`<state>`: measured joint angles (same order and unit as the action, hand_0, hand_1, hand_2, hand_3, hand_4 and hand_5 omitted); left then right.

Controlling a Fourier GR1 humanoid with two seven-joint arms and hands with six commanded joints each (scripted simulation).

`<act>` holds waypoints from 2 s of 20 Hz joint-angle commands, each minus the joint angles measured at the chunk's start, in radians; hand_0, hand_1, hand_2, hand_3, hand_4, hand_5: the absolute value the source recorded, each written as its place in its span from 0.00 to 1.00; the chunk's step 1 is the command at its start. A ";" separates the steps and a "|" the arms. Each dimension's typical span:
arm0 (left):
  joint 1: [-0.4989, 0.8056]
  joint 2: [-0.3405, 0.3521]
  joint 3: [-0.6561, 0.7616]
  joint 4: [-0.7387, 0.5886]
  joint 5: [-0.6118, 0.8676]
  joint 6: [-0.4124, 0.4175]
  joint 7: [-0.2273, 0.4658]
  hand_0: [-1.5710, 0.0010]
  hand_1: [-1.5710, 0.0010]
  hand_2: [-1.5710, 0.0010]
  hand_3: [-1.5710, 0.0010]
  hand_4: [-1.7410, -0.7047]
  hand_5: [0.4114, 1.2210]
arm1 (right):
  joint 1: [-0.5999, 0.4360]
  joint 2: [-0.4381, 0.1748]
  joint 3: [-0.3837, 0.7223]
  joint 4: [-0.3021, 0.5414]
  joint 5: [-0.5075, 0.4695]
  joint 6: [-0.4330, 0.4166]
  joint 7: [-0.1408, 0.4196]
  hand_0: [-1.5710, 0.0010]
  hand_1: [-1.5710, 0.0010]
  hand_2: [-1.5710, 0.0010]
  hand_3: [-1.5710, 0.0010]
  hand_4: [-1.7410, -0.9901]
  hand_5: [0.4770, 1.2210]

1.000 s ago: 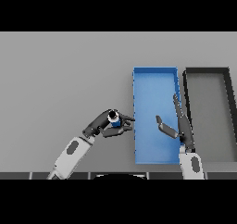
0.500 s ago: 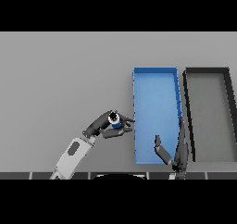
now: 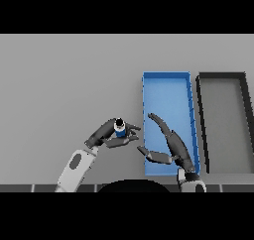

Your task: Pick up the blue pipe and place it into the blue bin.

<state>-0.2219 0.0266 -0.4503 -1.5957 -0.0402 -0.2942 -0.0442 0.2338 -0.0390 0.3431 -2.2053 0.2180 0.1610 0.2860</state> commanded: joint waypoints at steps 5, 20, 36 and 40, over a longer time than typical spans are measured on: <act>-0.009 -0.025 0.017 0.010 -0.029 -0.008 0.003 0.00 0.00 0.00 0.00 0.26 1.00 | -0.229 0.008 0.043 0.025 -0.001 0.069 0.156 1.00 1.00 0.97 1.00 0.58 0.11; 0.010 -0.058 0.081 0.024 -0.070 -0.100 0.019 0.00 0.00 0.00 0.00 0.27 1.00 | -0.644 0.070 0.022 0.224 -0.100 0.185 0.324 0.89 0.86 0.83 0.92 0.68 0.01; 0.009 -0.076 0.104 0.010 0.002 -0.118 0.033 0.00 0.00 0.00 0.09 0.01 1.00 | -0.675 0.097 0.075 0.312 -0.134 0.111 0.190 0.03 0.03 0.03 0.06 0.03 0.90; 0.011 -0.063 0.096 0.008 -0.050 -0.079 -0.021 0.00 0.00 0.00 0.07 0.02 1.00 | -0.672 0.093 0.094 0.300 -0.115 0.064 0.189 0.01 0.01 0.01 0.02 0.01 0.96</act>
<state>-0.2116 -0.0364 -0.3534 -1.5875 -0.0880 -0.3742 -0.0679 -0.4380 0.0540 0.4375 -1.9052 0.1009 0.2256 0.4767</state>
